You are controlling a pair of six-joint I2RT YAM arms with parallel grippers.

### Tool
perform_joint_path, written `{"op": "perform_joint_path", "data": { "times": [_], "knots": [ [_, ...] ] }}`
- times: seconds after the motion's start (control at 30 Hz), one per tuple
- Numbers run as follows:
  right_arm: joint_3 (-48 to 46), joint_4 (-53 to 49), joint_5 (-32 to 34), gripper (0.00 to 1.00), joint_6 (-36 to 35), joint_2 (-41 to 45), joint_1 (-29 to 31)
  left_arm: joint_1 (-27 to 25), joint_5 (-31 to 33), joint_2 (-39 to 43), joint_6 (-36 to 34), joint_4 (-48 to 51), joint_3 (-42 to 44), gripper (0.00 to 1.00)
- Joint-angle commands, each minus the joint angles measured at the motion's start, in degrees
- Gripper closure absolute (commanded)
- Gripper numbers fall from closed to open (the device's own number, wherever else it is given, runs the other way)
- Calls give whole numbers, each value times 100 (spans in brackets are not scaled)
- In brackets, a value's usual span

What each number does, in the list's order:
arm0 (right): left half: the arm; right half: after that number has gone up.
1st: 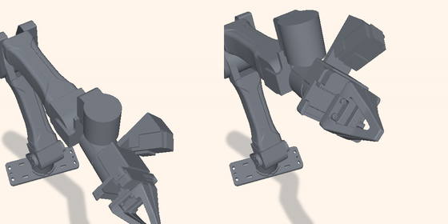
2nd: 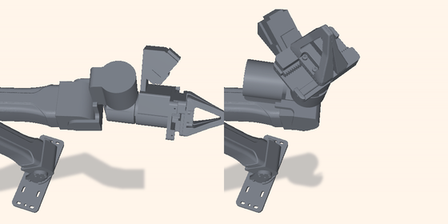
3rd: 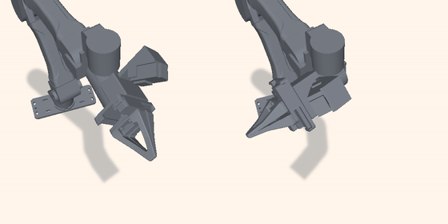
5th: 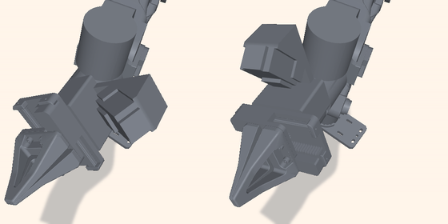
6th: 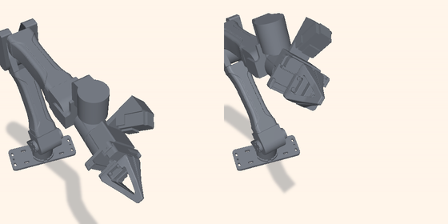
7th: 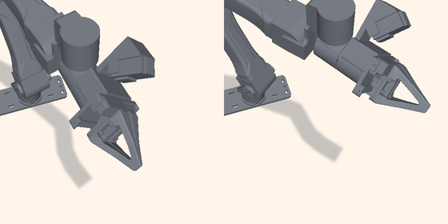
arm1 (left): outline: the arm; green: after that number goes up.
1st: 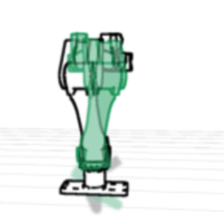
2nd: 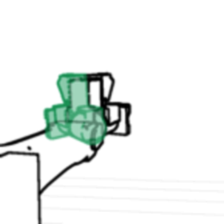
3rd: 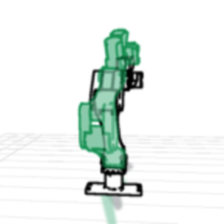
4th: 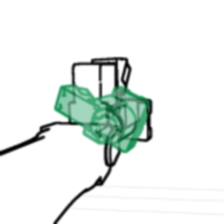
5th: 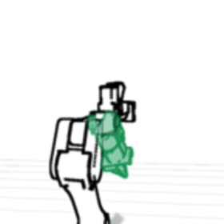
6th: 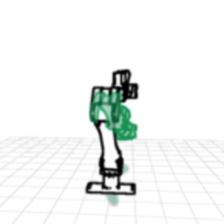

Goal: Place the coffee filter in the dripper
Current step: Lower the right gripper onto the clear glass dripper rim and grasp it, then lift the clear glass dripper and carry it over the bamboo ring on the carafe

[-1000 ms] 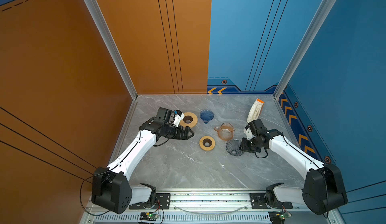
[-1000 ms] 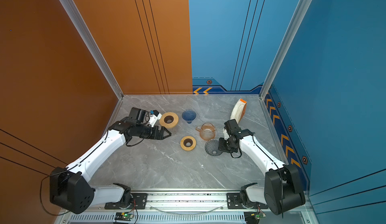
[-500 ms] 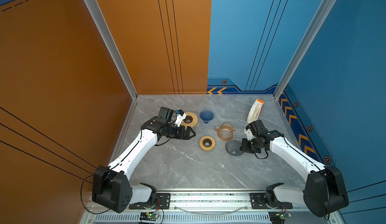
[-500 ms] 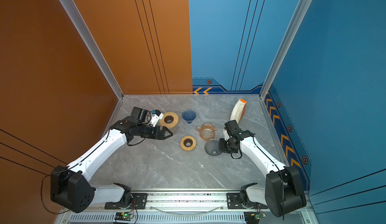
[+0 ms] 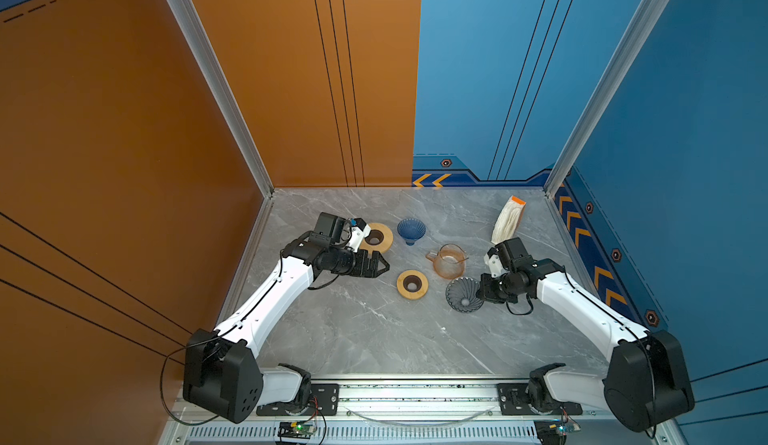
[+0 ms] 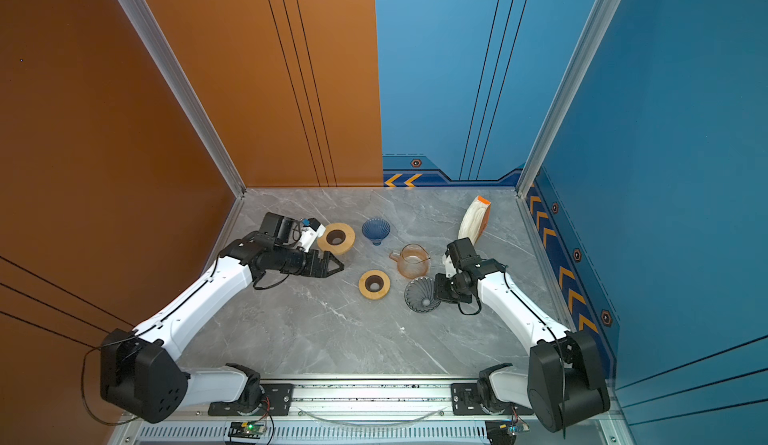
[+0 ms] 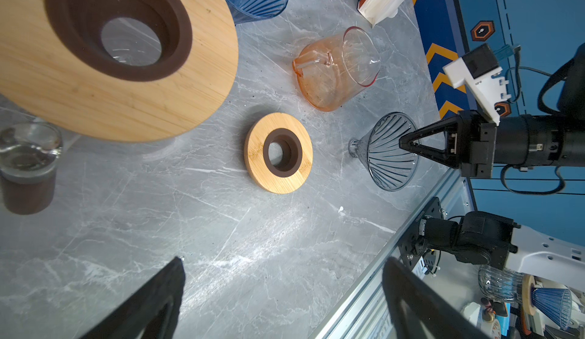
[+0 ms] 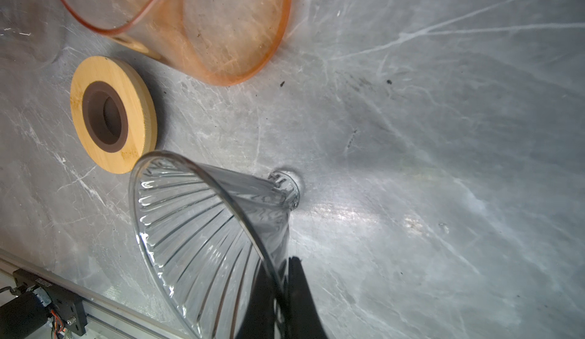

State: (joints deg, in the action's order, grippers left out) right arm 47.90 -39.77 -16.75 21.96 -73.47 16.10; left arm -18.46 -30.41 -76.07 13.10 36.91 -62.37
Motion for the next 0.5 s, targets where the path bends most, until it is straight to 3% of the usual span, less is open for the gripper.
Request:
{"op": "perform_joint_path", "data": {
  "times": [0.0,0.47],
  "knots": [
    [22,48,-104,100,18,140,-19,-56,-6,86,26,-30,-138,2],
    [840,-288,-163,100,63,580,12,-73,82,288,219,-29,-508,2]
  ]
}}
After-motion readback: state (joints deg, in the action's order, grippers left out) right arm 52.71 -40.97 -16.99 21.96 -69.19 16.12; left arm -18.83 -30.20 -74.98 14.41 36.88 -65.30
